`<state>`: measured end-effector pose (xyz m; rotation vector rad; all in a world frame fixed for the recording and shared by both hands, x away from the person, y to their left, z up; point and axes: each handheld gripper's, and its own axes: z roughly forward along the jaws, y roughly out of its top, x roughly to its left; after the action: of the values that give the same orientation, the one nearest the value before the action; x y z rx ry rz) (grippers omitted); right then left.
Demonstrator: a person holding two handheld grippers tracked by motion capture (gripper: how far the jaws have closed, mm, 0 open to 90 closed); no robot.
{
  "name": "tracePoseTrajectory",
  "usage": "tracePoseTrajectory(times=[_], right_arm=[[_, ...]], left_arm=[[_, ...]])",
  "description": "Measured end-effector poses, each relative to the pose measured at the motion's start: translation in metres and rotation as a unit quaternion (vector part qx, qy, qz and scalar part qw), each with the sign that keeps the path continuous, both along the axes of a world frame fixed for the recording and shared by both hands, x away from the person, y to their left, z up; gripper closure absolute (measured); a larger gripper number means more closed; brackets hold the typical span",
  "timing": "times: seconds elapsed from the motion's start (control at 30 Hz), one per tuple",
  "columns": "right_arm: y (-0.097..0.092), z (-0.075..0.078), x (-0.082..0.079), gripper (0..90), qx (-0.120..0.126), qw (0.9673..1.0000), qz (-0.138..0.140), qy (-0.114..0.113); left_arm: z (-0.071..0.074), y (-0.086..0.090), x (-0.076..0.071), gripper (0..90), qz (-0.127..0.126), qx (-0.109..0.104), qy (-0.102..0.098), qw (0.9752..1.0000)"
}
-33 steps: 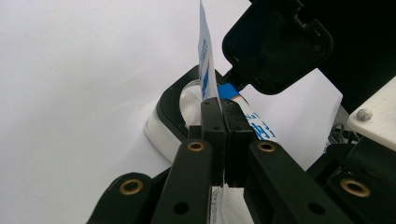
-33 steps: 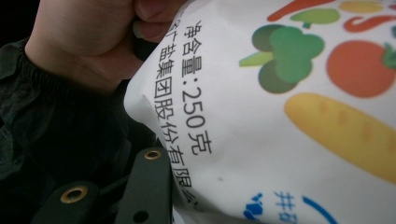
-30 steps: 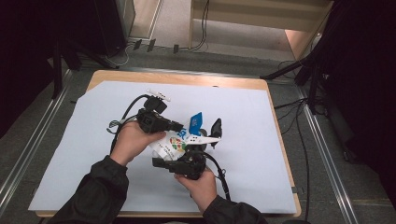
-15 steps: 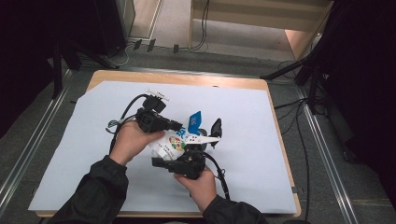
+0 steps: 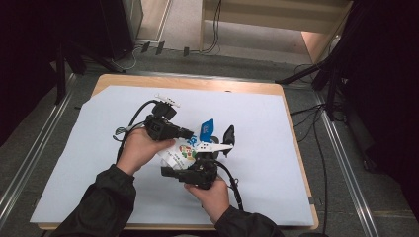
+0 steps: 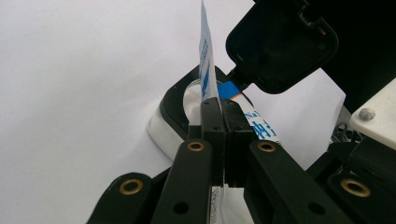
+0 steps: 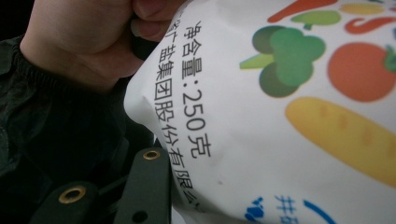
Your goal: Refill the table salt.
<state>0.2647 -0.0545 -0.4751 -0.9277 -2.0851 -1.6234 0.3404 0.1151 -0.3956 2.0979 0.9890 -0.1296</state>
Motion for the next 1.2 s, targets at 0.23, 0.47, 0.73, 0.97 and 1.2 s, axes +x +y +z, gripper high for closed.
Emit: tracePoseTrajectory(times=[0.23, 0.47, 0.73, 0.97, 1.2], right_arm=[[0.0, 0.0, 0.001, 67.5, 0.002, 1.0, 0.003, 0.007], [-0.001, 0.0, 0.002, 67.3, 0.009, 0.9999, 0.004, 0.011], [0.0, 0.002, 0.0, 65.6, 0.013, 0.9999, 0.002, 0.008], [0.001, 0.002, -0.002, 64.2, 0.012, 0.9999, 0.001, 0.0], [0.001, 0.003, -0.003, 67.2, 0.01, 0.9999, -0.001, -0.003]], left_arm=[[0.0, -0.002, 0.0, 90.0, -0.003, 0.001, 0.001, 1.0], [0.003, -0.002, -0.001, 90.0, -0.006, 0.002, -0.002, 1.0], [0.007, -0.002, -0.003, 90.0, -0.008, 0.001, -0.005, 1.0], [0.009, -0.002, -0.004, 90.0, -0.008, 0.001, -0.01, 0.9999], [0.008, -0.003, -0.003, 90.0, -0.011, 0.004, -0.007, 0.9999]])
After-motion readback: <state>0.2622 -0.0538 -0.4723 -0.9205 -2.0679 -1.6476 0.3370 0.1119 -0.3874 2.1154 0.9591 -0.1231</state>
